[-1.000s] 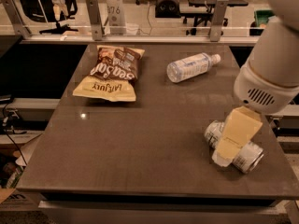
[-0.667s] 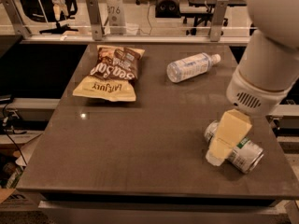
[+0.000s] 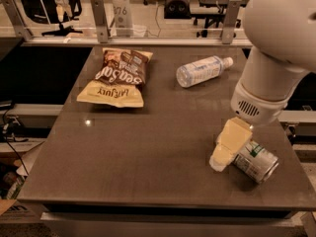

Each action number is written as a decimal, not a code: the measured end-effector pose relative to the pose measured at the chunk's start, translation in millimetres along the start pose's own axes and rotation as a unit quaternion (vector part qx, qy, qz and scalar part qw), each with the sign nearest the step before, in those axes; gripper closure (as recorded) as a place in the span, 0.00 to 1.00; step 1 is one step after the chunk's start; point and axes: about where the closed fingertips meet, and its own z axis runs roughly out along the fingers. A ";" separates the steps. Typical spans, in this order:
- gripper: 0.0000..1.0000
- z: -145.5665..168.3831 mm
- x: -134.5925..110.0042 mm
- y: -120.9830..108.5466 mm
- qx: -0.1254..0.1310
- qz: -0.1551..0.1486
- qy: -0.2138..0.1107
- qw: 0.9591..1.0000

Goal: Place 7up can upright

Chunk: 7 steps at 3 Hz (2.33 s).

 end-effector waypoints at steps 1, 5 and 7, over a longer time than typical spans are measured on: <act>0.00 14.0 -1.9 -0.1 -0.008 0.021 0.003 1.000; 0.62 23.7 0.4 -7.7 -0.014 0.049 0.006 0.999; 1.00 -18.4 -21.6 -6.3 -0.025 0.010 -0.070 0.997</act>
Offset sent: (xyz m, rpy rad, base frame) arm 0.0012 -0.0048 -0.0340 -0.0056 0.0481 -0.1077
